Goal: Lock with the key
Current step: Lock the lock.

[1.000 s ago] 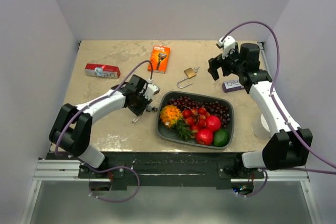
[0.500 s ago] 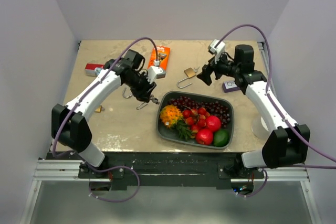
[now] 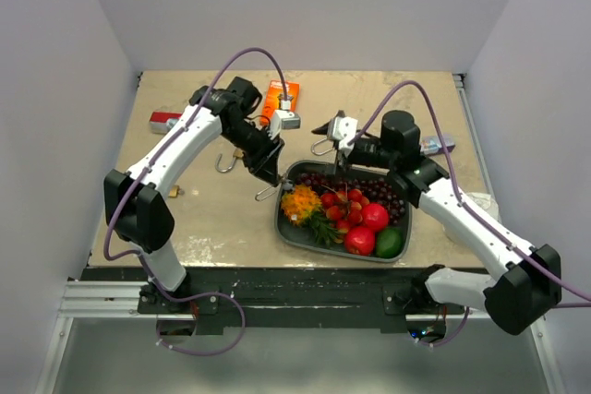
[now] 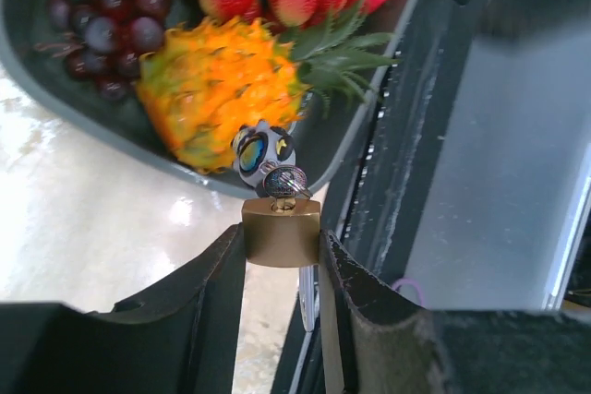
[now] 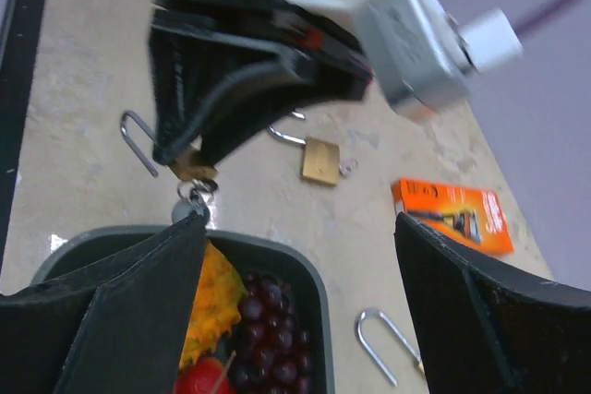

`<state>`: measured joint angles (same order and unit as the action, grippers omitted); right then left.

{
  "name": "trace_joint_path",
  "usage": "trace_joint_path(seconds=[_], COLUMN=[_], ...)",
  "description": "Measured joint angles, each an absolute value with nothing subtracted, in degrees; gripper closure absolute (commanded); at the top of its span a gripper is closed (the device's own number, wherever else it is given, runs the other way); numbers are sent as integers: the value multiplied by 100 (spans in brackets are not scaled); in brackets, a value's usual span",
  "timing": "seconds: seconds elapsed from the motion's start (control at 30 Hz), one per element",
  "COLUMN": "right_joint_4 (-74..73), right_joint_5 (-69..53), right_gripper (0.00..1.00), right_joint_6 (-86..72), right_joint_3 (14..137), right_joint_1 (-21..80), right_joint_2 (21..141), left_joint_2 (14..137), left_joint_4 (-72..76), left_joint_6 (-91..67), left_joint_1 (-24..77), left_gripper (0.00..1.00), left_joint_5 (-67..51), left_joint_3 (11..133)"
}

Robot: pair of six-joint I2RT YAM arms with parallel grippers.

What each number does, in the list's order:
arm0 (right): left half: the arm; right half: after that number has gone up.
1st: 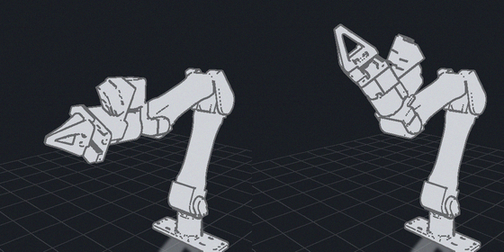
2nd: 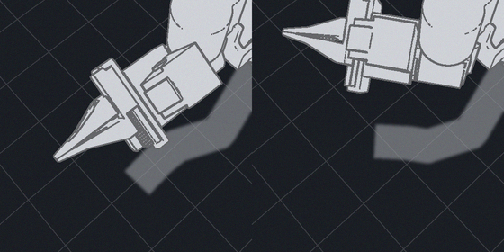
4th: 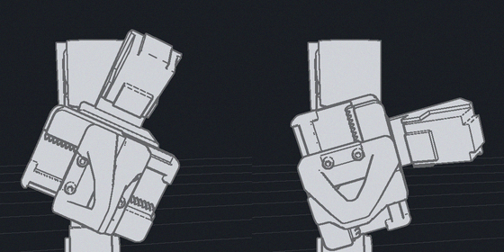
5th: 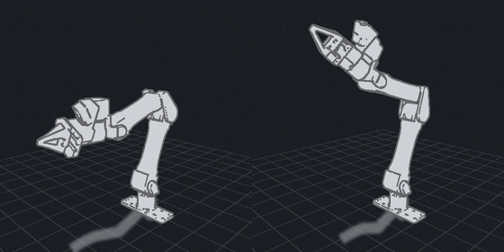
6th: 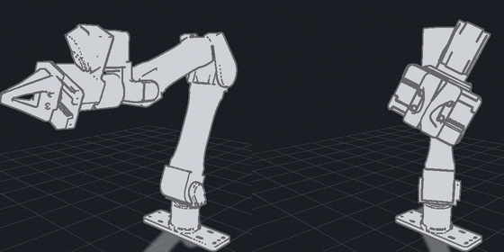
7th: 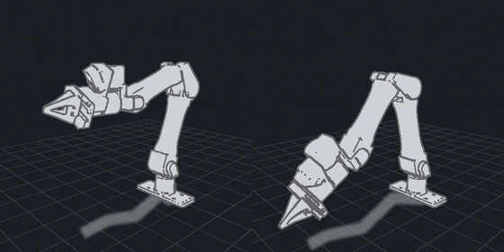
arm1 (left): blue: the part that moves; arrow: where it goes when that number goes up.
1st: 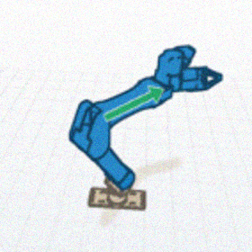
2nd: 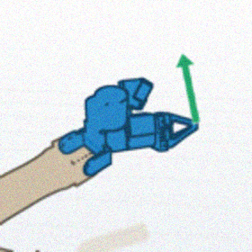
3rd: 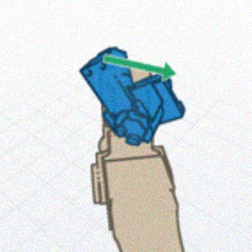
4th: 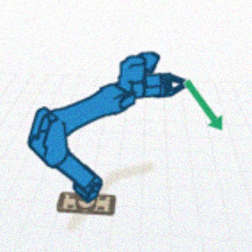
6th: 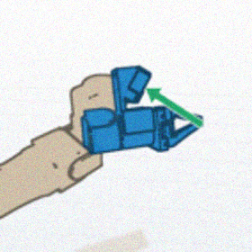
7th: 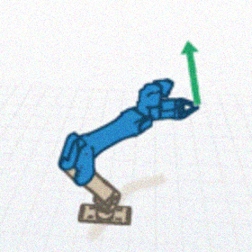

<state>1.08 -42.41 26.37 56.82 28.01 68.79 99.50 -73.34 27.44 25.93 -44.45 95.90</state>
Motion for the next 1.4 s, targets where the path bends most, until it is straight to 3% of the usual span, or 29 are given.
trace_joint_path(seconds=[0.23, 0.4, 0.93, 1.4], right_joint_4=[366, 349, -672, -891], right_joint_5=[-4338, -4466, -4899, -4541], right_gripper=[43, 48, 51, 71], right_joint_6=[3546, 4130, 5664, 6418], right_joint_3=[5437, 5439, 5730, 5730], right_joint_1=[3760, 3948, 4084, 4390], right_joint_2=[6917, 7118, 7564, 7647], left_joint_2=[9950, 9948, 9942, 9898], left_joint_4=[-7454, -7465, -7483, -7502], left_joint_6=[2659, 2655, 2609, 2613], left_joint_1=[2709, 2716, 2716, 2714], left_gripper=[100, 100, 100, 100], left_joint_5=[-4901, -5113, -5378, -5468], left_joint_3=[9588, 9539, 9480, 9408])
